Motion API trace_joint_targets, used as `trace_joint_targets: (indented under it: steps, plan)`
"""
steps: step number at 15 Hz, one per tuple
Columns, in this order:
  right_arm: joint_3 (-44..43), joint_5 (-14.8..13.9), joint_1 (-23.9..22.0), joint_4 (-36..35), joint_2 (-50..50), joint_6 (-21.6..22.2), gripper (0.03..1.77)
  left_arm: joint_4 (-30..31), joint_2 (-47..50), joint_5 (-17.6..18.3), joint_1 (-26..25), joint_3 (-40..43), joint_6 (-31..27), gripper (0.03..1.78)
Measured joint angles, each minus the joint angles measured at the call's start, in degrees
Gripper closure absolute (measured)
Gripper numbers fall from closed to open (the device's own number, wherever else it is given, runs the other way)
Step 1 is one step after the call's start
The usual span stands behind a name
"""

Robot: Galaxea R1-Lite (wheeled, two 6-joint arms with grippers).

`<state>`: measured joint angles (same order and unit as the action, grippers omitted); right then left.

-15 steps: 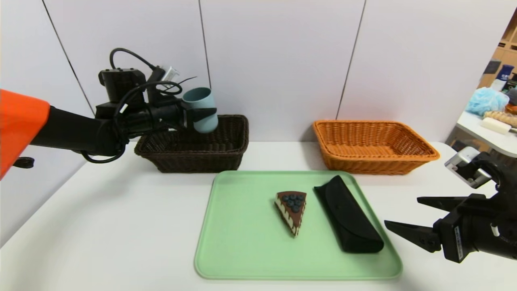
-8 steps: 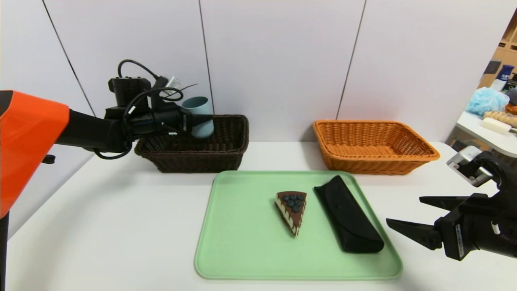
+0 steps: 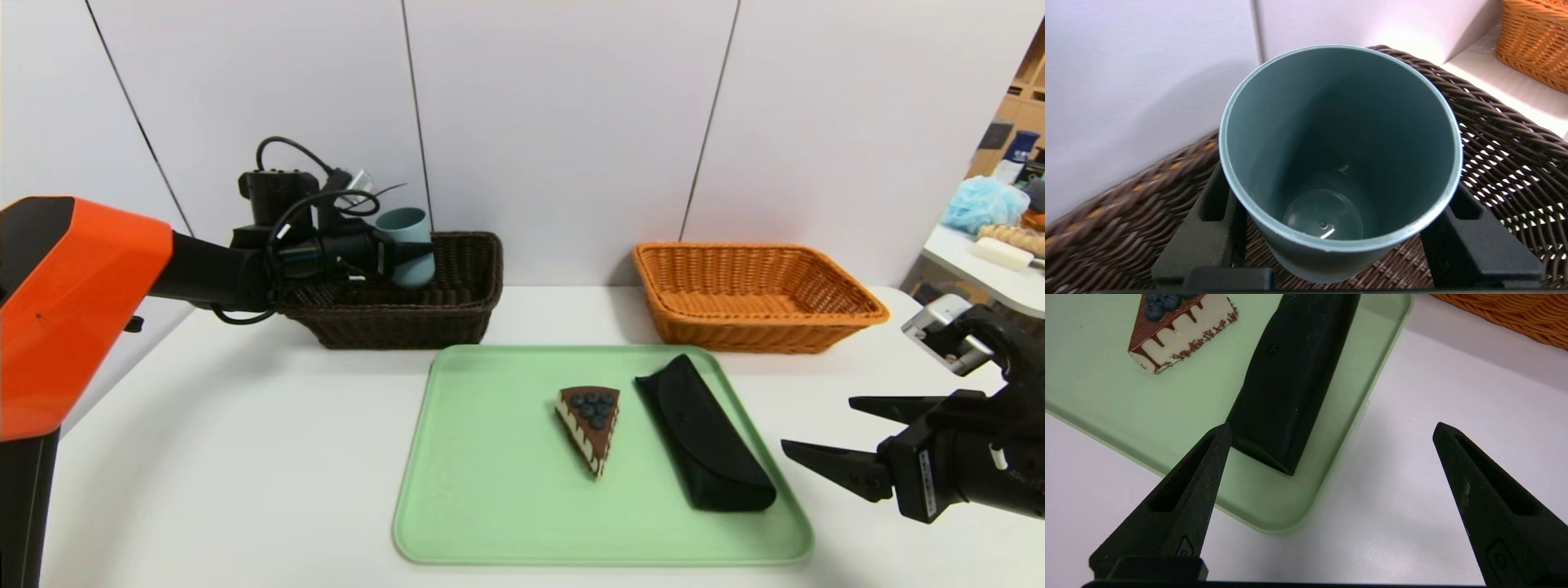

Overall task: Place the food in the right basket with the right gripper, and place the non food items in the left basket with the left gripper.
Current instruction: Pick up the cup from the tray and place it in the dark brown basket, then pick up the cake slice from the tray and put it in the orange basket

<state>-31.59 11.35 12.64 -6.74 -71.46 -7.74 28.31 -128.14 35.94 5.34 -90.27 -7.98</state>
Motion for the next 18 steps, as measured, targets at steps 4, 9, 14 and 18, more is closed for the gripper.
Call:
trace_joint_targets:
  steps: [4, 9, 14, 18]
  plan:
    - [0.0, 0.0, -0.1, 0.0, -0.1, 0.1, 0.1, 0.2, -0.9, 0.1, -0.1, 0.0, 0.0, 0.67]
    - [-0.1, 0.1, -0.3, 0.0, -0.2, 0.1, 0.1, 0.6, -1.2, 0.2, -0.1, 0.4, -0.7, 0.48]
    - [-0.1, 0.1, -0.4, -0.1, -0.2, 0.1, 0.1, 0.6, -1.0, 0.4, 0.0, 2.0, -2.1, 0.31]
    - [-0.2, 0.2, -0.4, 0.0, -0.1, 0.2, 0.1, 0.9, 2.5, 0.4, 0.0, 6.0, -2.1, 0.22]
